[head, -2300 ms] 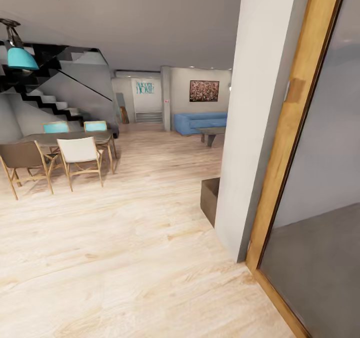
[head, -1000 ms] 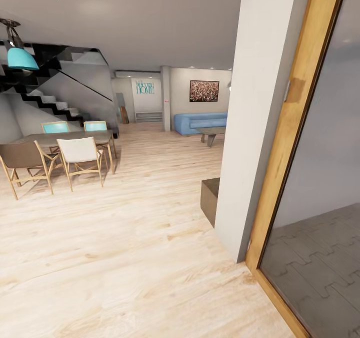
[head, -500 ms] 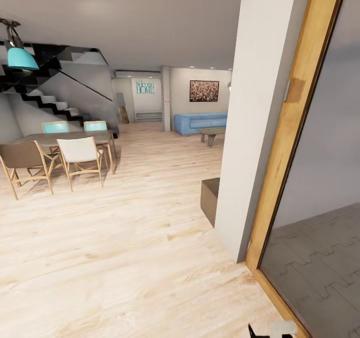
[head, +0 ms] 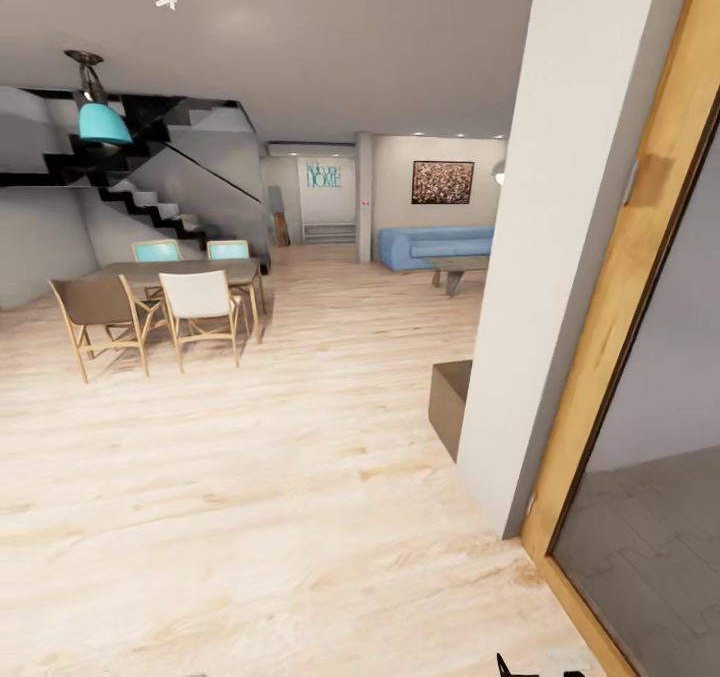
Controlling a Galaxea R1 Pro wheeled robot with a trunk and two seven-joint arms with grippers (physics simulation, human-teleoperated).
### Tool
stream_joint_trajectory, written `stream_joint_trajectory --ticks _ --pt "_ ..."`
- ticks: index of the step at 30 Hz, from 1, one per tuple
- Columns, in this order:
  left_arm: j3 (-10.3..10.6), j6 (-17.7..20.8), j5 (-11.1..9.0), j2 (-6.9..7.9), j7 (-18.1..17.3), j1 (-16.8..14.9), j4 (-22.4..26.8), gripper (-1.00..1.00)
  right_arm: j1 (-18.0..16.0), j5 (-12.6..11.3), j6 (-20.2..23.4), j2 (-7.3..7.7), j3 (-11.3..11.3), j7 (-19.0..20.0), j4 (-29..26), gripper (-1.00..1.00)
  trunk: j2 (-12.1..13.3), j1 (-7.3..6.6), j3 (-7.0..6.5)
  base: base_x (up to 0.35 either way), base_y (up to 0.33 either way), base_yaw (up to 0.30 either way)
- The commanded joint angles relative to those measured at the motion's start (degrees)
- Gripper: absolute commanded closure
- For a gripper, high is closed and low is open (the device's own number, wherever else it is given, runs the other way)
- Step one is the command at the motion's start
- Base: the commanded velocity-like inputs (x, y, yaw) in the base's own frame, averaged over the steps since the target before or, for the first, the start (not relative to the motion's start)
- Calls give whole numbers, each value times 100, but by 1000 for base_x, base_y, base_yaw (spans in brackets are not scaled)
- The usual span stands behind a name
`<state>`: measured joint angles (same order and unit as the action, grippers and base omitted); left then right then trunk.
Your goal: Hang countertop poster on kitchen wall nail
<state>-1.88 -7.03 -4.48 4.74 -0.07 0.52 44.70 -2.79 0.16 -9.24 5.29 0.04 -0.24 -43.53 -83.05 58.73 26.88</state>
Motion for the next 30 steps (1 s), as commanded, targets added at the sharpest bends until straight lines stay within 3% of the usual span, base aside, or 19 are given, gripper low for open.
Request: stream_joint_trajectory --ticks 1,7,16,30 --pt "4 -9 -48 1 -1 1 4 -100 -2 2 -16 0 0 -2 2 -100 -2 0 5 0 0 291" --pt "9 -9 -61 1 -2 1 -171 -100 -2 2 -17 -1 -2 -3 2 -100 -2 0 5 19 0 284" --pt "6 -9 -62 0 -2 1 -191 -100 -2 7 -22 -1 5 -2 2 -100 -2 0 5 236 0 114" --pt "3 -9 -62 0 7 1 -192 -100 -2 12 -25 -2 12 -16 1 -100 -2 0 5 12 0 281"
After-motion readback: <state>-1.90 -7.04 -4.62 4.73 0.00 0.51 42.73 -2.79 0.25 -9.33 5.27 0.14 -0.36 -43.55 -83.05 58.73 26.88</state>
